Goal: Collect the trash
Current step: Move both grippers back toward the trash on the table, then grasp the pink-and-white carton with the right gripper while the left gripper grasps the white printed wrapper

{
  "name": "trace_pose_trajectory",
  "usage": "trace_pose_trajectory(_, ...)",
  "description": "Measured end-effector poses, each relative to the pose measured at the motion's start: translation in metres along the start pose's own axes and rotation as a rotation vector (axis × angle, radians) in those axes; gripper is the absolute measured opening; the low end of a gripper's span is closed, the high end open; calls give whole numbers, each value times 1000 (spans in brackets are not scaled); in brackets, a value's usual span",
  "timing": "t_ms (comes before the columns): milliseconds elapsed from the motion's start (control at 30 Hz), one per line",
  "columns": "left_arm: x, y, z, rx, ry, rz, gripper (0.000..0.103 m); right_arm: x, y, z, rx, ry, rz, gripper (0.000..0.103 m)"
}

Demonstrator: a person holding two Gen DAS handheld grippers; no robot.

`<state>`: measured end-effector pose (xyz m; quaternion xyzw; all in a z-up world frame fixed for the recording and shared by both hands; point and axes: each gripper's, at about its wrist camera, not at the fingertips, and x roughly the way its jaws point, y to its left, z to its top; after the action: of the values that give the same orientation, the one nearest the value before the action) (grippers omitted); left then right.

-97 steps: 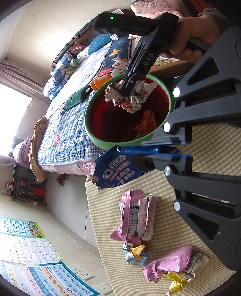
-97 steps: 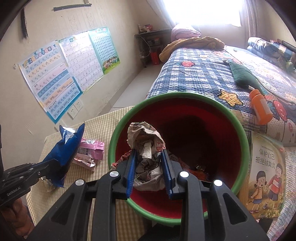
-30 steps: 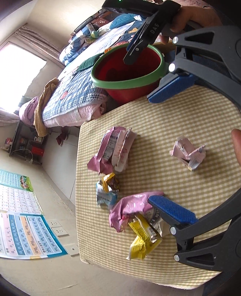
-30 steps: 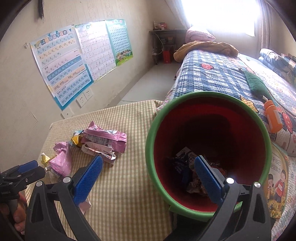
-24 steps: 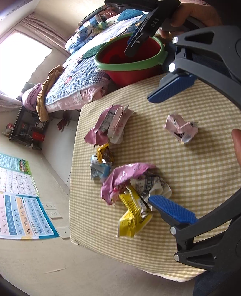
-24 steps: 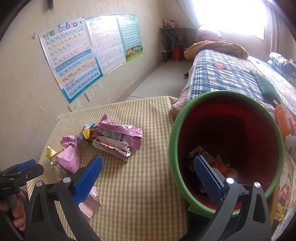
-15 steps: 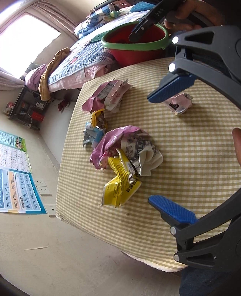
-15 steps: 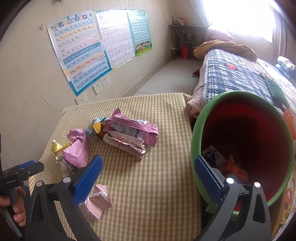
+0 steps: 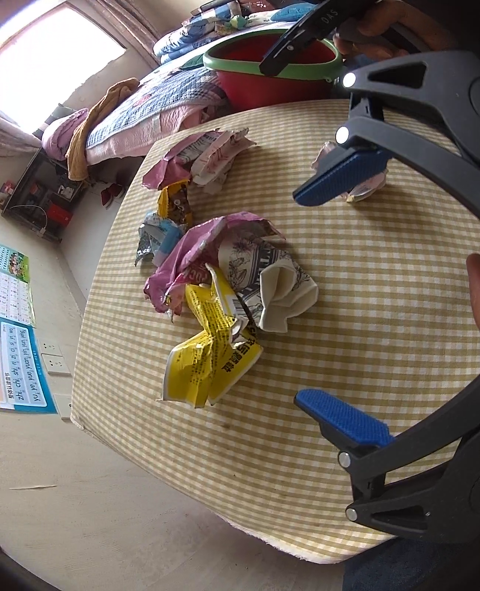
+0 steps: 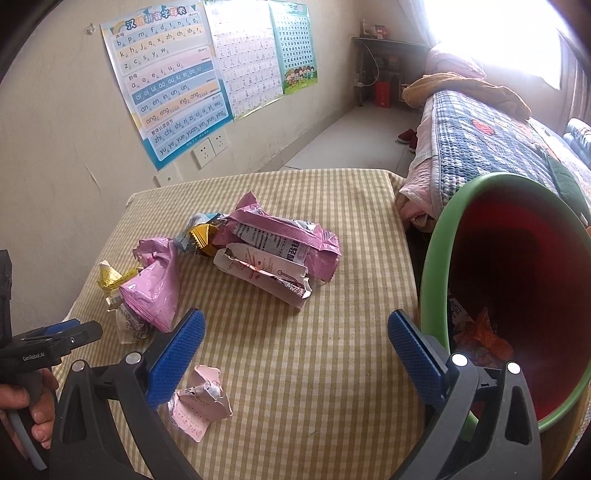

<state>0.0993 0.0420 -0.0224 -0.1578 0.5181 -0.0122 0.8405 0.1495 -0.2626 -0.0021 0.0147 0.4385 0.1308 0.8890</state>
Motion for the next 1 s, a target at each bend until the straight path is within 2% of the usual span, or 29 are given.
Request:
trace_pose_trajectory(167, 17, 4, 4, -39, 41, -30, 90, 14, 0, 3, -14, 15, -3, 96)
trace_pose_trajectory(467, 36, 12, 5, -73, 79, -49, 85, 53, 12, 12, -79, 52, 4, 95)
trace_pose_trajectory(567, 40, 12, 4, -72, 83, -61, 83, 67, 18, 14, -122, 62, -9, 89)
trace_pose_trajectory(733, 46, 8, 1, -28, 86, -46, 83, 85, 25, 15, -193, 66, -42, 86)
trace_pose_trajectory(1000, 51, -4, -3, 22, 72, -24, 83, 104, 47, 2, -392, 50, -154, 72)
